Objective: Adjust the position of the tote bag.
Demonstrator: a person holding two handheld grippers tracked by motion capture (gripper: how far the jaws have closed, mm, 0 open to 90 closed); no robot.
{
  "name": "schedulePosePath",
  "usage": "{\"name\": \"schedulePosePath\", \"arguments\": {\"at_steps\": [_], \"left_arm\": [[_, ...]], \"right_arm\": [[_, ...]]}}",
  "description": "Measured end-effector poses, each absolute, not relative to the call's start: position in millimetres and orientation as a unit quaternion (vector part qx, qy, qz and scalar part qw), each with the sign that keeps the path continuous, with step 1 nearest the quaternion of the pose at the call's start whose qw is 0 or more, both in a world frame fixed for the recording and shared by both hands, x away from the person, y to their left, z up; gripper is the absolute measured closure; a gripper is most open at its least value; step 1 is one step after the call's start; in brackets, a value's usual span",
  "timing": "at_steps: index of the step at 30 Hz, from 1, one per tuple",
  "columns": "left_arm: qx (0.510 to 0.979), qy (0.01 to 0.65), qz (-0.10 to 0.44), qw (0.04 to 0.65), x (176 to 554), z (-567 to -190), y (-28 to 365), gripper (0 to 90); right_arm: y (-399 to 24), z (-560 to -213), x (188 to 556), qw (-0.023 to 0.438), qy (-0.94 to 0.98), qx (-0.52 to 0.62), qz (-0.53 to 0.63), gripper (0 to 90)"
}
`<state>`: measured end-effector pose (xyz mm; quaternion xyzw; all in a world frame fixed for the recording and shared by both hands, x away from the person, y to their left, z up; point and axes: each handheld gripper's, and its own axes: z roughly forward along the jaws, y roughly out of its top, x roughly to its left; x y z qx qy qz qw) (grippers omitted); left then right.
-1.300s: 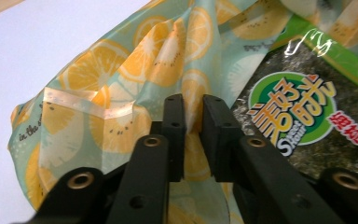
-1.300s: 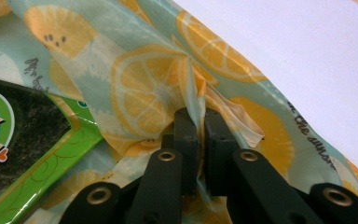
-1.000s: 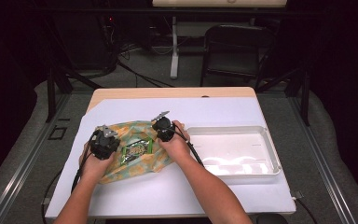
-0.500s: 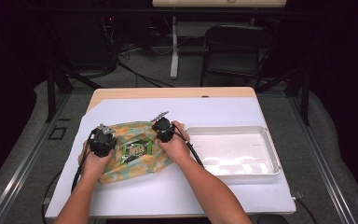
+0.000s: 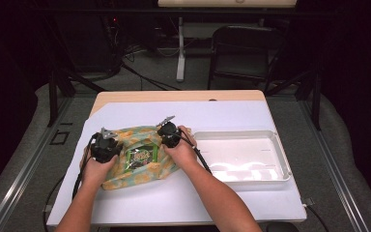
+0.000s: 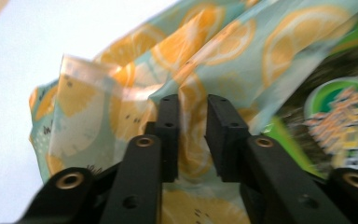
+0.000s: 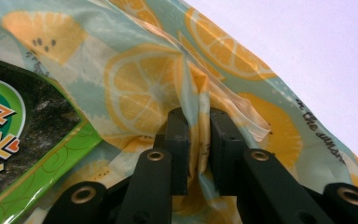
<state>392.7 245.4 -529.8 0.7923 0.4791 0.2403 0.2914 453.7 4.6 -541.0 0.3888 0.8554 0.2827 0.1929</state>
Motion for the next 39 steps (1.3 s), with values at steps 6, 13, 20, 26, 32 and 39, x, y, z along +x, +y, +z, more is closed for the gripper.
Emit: {"name": "schedulePosePath", "arguments": {"at_steps": [6,13,20,26,32,39], "left_arm": [[0.788,0.454,0.261,0.324,380,-513,243,66.4],[0.812,0.439,0.258,0.285,382,-520,239,59.8],[0.831,0.433,0.238,0.257,385,-531,234,56.7],[0.835,0.427,0.238,0.252,385,-534,236,50.8],[0.839,0.425,0.242,0.24,384,-538,239,48.8],[0.843,0.421,0.235,0.238,384,-543,243,50.9]], "right_arm": [[5,-542,454,0.191,0.851,0.394,0.289,78.9],[4,-542,454,0.188,0.852,0.396,0.287,78.7],[3,-542,455,0.184,0.851,0.397,0.29,78.3],[3,-541,455,0.182,0.853,0.395,0.287,78.1],[3,-542,455,0.182,0.852,0.397,0.29,78.0],[3,-542,455,0.183,0.849,0.399,0.292,77.7]]}}
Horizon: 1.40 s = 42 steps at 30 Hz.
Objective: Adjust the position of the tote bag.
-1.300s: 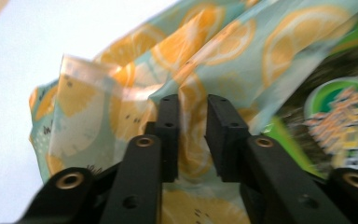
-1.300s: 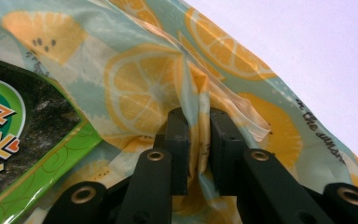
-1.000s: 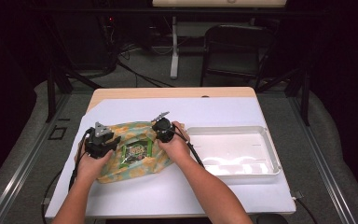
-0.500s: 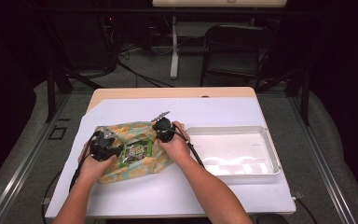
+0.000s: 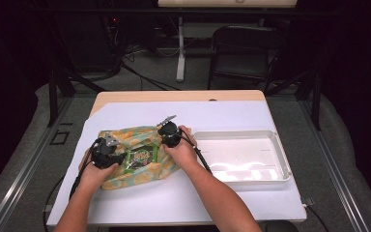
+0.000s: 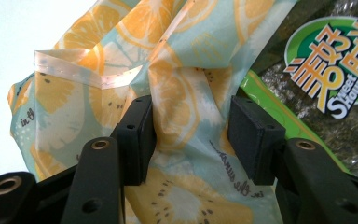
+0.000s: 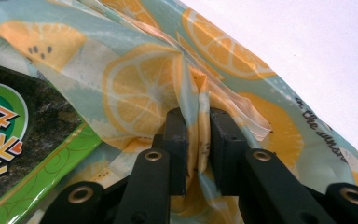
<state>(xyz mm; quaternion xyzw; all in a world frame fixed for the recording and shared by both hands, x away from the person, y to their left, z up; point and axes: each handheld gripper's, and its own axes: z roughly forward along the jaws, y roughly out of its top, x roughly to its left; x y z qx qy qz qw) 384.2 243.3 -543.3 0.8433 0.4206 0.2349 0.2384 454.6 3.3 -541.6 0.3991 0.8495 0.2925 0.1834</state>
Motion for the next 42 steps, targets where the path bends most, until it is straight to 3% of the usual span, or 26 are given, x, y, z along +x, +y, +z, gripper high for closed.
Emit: {"name": "schedulePosePath", "arguments": {"at_steps": [12,25,42], "left_arm": [[0.845,0.418,0.244,0.229,383.5,-547.8,239.9,53.0],[0.848,0.409,0.258,0.216,381.8,-549.4,235.2,49.6],[0.843,0.408,0.263,0.231,381.1,-546.0,236.8,86.4]], "right_arm": [[2.8,-542.5,455.2,0.182,0.849,0.399,0.294,77.4],[3.0,-543.6,455.3,0.182,0.848,0.4,0.295,77.2],[0.8,-541.8,452.3,0.183,0.849,0.397,0.298,76.1]]}}
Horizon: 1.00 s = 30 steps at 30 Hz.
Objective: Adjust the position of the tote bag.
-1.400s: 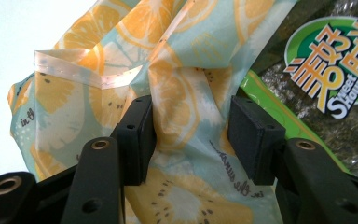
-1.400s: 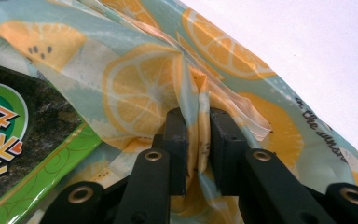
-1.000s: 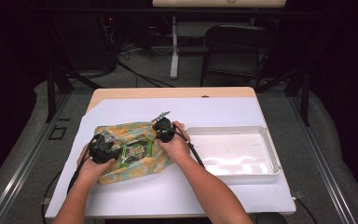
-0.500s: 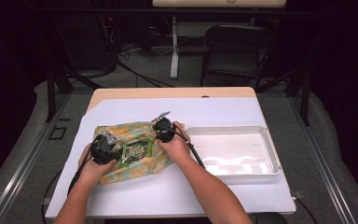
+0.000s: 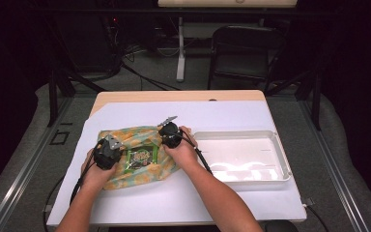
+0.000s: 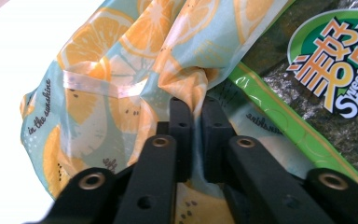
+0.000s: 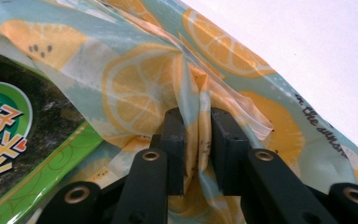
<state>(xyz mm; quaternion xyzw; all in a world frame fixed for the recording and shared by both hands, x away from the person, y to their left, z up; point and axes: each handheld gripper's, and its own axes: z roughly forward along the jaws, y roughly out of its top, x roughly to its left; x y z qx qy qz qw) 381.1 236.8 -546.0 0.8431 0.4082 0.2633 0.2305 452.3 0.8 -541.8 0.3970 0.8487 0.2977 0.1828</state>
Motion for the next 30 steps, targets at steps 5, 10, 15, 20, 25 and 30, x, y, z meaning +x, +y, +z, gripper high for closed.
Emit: {"name": "schedulePosePath", "arguments": {"at_steps": [5,10,15,20,25,30], "left_arm": [[0.84,0.413,0.262,0.236,382,-545,238,88.9],[0.829,0.429,0.256,0.251,383,-542,241,89.6],[0.816,0.446,0.243,0.274,385,-538,247,89.7],[0.804,0.46,0.233,0.296,386,-535,251,89.7],[0.794,0.469,0.229,0.312,388,-533,253,89.8],[0.78,0.479,0.227,0.332,389,-529,255,89.9]], "right_arm": [[-2,-538,449,0.18,0.848,0.393,0.308,73.4],[-7,-530,443,0.179,0.847,0.381,0.324,68.4],[-11,-517,432,0.176,0.842,0.367,0.352,63.8],[-11,-506,417,0.18,0.846,0.341,0.369,62.3],[-5,-497,409,0.195,0.845,0.319,0.381,59.5],[8,-497,413,0.205,0.849,0.308,0.377,56.6]]}}
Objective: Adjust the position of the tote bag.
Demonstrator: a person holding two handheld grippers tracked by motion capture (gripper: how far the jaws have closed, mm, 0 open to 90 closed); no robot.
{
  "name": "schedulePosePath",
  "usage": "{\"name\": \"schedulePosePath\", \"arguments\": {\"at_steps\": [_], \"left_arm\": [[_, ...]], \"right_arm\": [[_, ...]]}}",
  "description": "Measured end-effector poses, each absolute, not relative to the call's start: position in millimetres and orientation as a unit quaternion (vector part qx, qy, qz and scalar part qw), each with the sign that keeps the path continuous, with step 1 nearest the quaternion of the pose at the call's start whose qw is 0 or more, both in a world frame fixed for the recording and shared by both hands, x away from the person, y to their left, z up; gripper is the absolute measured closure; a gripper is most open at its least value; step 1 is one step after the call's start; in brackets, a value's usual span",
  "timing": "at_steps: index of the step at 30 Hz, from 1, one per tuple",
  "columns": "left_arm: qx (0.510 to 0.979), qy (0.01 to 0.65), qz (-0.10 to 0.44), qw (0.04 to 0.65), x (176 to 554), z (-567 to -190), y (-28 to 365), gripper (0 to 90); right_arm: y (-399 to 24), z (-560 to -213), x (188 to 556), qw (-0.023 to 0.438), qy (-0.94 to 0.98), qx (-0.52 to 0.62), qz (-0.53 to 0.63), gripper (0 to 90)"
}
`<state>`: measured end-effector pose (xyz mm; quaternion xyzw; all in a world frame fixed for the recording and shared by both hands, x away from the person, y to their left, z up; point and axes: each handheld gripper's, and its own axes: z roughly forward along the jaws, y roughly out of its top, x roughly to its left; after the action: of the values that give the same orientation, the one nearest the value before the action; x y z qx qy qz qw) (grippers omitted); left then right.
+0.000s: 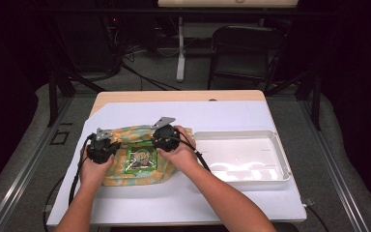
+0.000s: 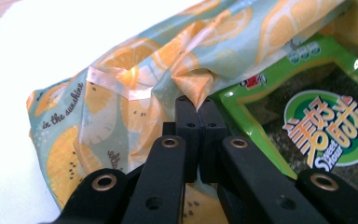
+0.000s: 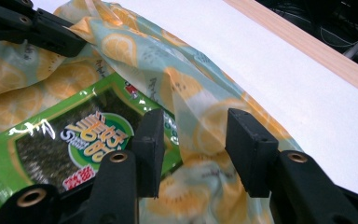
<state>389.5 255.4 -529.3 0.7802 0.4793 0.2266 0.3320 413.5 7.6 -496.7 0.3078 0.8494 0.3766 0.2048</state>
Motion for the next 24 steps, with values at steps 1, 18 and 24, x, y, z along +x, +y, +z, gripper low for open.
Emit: {"name": "schedulePosePath", "arguments": {"at_steps": [1,18,24], "left_arm": [[0.778,0.481,0.227,0.334,390,-529,256,89.9],[0.754,0.498,0.219,0.368,389,-522,263,89.9],[0.75,0.498,0.219,0.376,388,-521,263,90.0]], "right_arm": [[10,-497,415,0.206,0.851,0.306,0.375,56.4],[47,-511,430,0.204,0.878,0.279,0.331,77.7],[55,-520,438,0.22,0.881,0.275,0.315,69.7]]}}
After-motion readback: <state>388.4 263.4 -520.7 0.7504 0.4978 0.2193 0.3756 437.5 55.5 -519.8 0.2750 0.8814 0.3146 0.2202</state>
